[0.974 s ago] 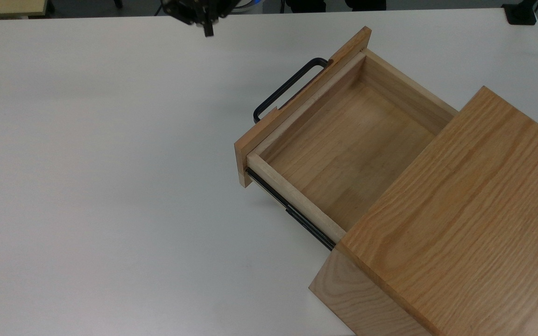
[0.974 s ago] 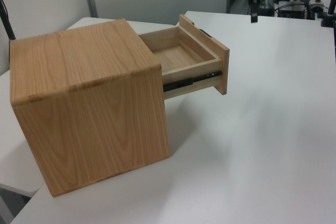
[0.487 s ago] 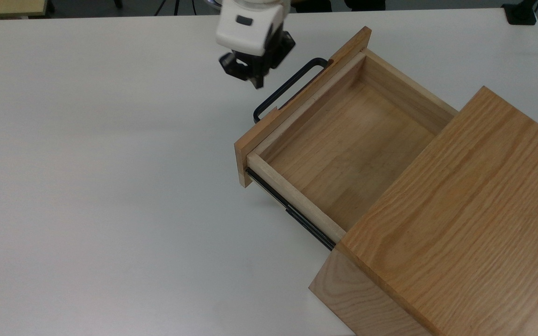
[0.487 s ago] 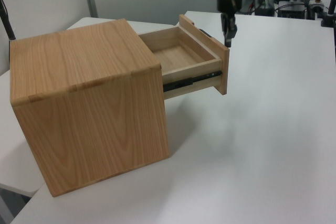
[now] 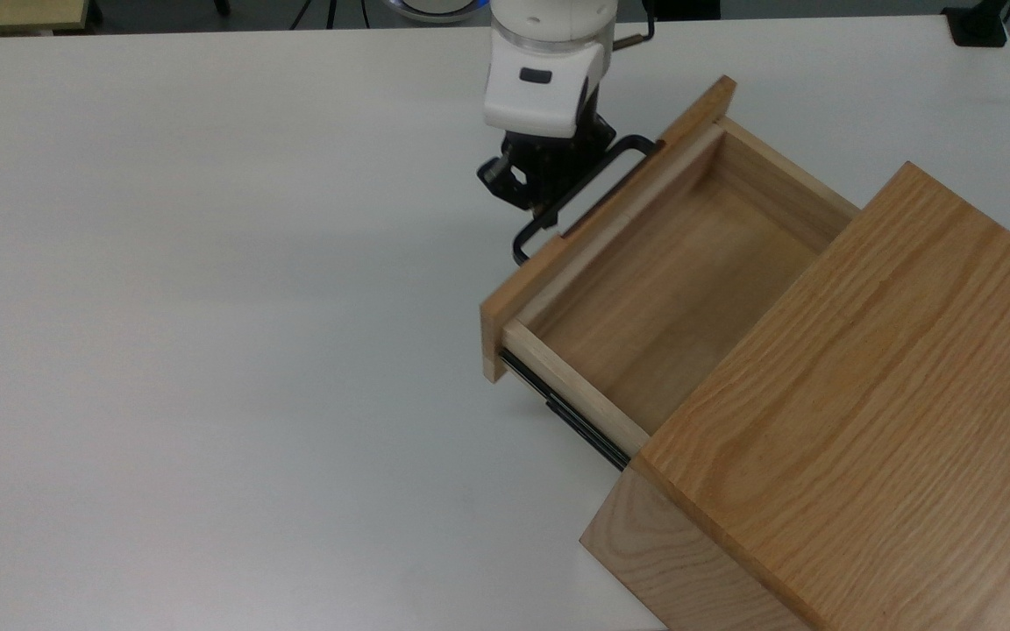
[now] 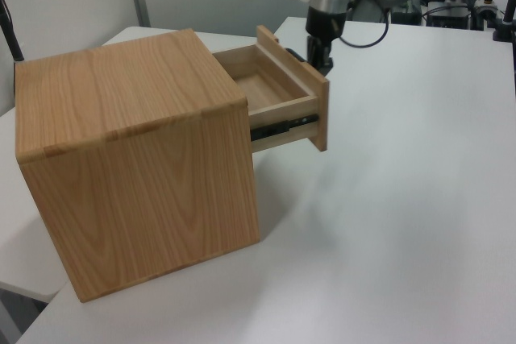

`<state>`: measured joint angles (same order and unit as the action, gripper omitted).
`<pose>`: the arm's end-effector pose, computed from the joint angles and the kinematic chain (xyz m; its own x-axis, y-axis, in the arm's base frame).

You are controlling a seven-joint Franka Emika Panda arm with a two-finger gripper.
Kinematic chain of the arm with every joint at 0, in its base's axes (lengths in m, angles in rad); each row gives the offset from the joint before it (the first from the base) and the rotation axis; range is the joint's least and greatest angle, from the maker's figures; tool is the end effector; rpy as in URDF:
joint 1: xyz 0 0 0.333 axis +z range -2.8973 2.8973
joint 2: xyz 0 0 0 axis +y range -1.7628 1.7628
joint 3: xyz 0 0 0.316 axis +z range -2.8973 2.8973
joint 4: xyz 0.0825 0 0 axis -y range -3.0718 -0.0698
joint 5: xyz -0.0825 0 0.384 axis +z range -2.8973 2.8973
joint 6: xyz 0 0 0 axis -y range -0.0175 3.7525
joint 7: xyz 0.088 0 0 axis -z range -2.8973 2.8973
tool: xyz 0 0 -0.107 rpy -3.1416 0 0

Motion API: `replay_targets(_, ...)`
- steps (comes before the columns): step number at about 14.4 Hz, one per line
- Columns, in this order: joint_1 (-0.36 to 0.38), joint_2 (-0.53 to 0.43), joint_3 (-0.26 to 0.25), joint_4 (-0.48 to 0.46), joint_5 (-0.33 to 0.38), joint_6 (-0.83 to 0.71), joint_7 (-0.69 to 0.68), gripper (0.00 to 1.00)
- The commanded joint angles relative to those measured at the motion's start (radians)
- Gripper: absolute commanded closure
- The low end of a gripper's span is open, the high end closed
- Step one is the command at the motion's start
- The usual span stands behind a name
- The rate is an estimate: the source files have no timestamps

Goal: Close the drawer by sliding it
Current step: 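Push the drawer front with the gripper into the wooden cabinet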

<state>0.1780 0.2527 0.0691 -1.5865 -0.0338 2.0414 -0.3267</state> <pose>0.6402 0.1549 0.5093 0.8166 0.5464 0.1858 0.5418 -0.8367 0.0792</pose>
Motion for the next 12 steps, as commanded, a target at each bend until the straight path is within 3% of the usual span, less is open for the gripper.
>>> replay_targets(1, 0.034, 0.078, -0.008, 0.075, 0.02, 0.138, 0.018, 1.0)
replay_targets(4, 0.032, 0.132, 0.037, 0.115, 0.015, 0.262, 0.077, 1.0)
replay_targets(12, 0.047, 0.165, 0.06, 0.108, 0.017, 0.516, 0.121, 1.0)
